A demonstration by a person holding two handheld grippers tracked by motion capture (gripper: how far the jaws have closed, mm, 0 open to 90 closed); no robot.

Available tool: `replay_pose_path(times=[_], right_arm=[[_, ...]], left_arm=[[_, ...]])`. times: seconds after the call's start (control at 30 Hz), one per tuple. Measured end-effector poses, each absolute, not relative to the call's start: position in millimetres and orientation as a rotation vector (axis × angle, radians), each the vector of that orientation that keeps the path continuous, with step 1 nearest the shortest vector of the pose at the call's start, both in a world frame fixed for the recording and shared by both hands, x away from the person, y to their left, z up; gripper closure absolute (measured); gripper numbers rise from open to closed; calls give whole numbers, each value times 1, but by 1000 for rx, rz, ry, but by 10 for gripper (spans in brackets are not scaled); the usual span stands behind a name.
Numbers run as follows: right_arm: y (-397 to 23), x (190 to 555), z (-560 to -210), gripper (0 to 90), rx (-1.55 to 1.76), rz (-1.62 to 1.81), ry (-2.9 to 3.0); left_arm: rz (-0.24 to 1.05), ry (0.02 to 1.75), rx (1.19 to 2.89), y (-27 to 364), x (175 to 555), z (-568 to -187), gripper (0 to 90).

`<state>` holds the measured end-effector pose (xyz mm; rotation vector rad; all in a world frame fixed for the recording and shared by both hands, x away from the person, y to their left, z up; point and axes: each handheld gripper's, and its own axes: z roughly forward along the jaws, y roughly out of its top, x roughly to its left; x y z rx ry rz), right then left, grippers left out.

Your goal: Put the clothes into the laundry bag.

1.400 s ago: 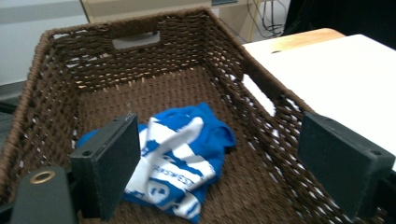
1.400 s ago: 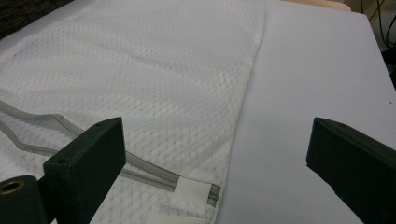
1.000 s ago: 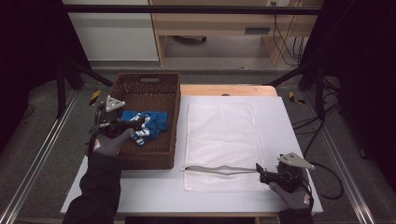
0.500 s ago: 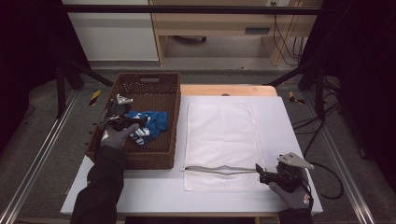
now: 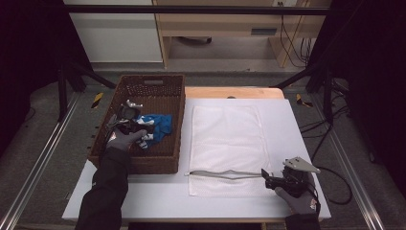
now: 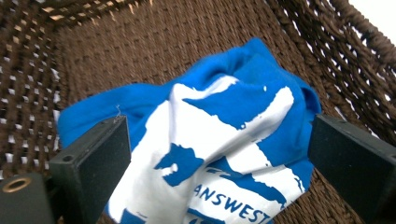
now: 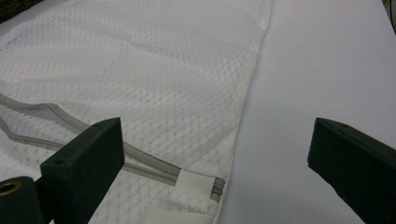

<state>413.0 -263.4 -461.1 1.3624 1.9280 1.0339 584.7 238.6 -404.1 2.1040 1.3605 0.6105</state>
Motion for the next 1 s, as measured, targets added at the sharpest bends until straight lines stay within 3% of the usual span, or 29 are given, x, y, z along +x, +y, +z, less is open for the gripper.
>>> replay_pose_path(times=[0.63,0.8,1.0], right_arm=[[-262,414,-464,39,1374,1030,1937],[-262,414,-465,39,1370,1024,1936],[-262,414,-464,39,1362,1024,1939]], left_arm=[[486,1422,2311,231,593,-434,17],[470,1446,2335,230,593,-435,86],[441,1509,2382,227,592,-440,251]])
